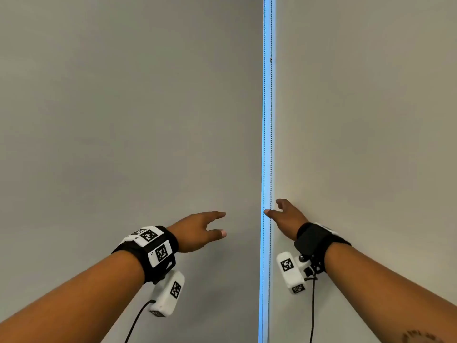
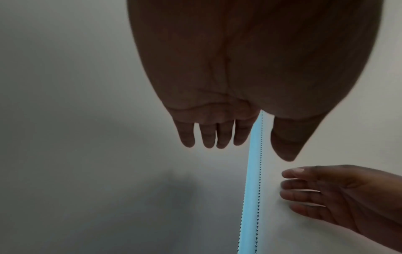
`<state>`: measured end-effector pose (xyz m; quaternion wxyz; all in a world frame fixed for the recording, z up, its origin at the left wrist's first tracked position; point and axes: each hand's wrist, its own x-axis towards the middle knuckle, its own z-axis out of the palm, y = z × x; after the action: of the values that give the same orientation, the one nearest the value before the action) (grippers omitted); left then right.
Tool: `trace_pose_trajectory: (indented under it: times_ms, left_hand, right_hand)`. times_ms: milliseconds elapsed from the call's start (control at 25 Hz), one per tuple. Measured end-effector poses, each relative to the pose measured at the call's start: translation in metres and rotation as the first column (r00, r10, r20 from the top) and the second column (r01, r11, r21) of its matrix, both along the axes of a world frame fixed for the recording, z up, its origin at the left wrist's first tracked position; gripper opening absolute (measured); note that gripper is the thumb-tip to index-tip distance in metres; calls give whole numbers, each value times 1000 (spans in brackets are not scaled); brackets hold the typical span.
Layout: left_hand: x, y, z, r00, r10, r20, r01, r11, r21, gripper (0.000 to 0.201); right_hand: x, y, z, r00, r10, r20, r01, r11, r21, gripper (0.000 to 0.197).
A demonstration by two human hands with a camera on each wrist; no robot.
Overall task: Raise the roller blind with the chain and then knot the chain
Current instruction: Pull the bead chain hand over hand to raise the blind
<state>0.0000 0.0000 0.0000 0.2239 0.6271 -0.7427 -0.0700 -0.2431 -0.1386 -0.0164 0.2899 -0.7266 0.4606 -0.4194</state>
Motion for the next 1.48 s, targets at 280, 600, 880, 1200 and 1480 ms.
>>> trace_pose_trajectory:
  times_ms: [280,600,880,1200,1480]
  left_hand:
    - [25,-83,-19,995,75,65,-75,997,-2,80]
    - [56,-139,-19,986,158,58,-156,987,-37,83]
    - [46,-154,2,969,59,-238,-81,993,-86,79]
    - [-8,-153,20,719,-403,-566,330,915,-232,36]
    - [-81,-129,51,300,-550,-779,528,776,-345,42]
  right_hand:
    - [22,-56,-18,989,-21,148,15,999,40,75]
    - [64,-83,1,950,-99,296,107,994,-10,59]
    - [71,-65,26,781,52,623,-87,996,26,33]
    - [64,-1,29,763,127,634,-178,984,16,46]
    - [45,18,11,748,142,648,-233,971,57,44]
